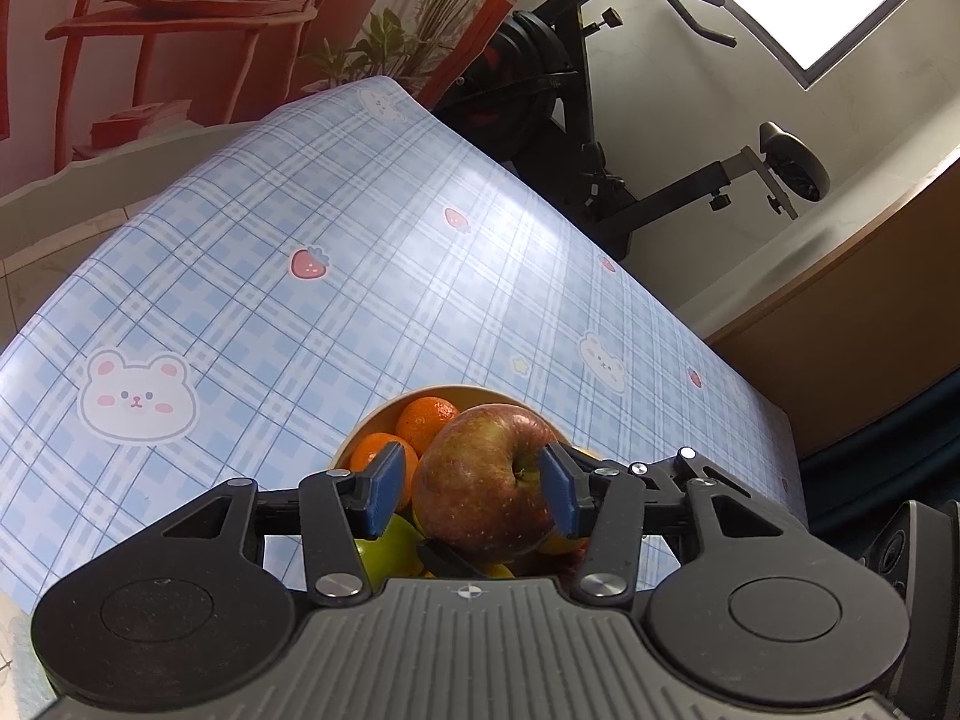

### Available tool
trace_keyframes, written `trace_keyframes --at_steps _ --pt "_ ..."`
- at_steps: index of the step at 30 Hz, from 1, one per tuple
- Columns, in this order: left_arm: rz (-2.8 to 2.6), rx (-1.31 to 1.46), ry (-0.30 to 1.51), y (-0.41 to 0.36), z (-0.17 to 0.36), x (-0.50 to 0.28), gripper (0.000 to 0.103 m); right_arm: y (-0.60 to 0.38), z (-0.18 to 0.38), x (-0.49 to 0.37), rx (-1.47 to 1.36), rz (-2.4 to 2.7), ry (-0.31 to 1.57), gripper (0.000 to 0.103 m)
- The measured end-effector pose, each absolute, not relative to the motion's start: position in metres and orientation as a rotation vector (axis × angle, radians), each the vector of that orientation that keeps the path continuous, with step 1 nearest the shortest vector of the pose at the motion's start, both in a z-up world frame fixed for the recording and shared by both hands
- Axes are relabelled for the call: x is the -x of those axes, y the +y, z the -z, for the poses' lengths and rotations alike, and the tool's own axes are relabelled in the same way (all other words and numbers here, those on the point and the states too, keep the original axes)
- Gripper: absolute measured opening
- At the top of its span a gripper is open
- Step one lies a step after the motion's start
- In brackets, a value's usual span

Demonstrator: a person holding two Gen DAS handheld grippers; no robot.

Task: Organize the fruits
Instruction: 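Lower the red apple onto the plate edge and open both tools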

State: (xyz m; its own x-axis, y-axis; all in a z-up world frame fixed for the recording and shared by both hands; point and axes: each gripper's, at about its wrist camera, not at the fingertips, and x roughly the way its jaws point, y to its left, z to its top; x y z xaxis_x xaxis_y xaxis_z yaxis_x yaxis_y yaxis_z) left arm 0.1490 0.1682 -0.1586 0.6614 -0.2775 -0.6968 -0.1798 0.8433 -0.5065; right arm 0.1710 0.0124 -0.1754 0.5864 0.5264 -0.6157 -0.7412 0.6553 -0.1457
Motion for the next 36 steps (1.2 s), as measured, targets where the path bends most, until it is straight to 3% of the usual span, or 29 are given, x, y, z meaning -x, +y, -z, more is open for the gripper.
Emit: trace_keyframes --at_steps 9,13,17,25,36 --pt "0.054 0.573 0.847 0.172 0.158 -0.149 0.054 0.011 0.175 -0.17 0.406 -0.777 0.561 0.067" --pt "0.086 0.571 0.85 0.169 0.157 -0.15 0.047 0.006 0.175 -0.171 0.382 -0.787 0.561 0.066" --pt "0.115 0.547 0.83 0.162 0.147 -0.145 0.047 -0.006 0.165 -0.168 0.34 -0.789 0.549 0.066" --pt "0.22 0.508 0.831 0.124 0.133 -0.129 0.046 -0.046 0.142 -0.137 0.319 -0.75 0.564 0.066" --pt "0.251 0.412 0.888 0.088 0.145 -0.1 0.047 -0.074 0.152 -0.094 0.246 -0.711 0.627 0.066"
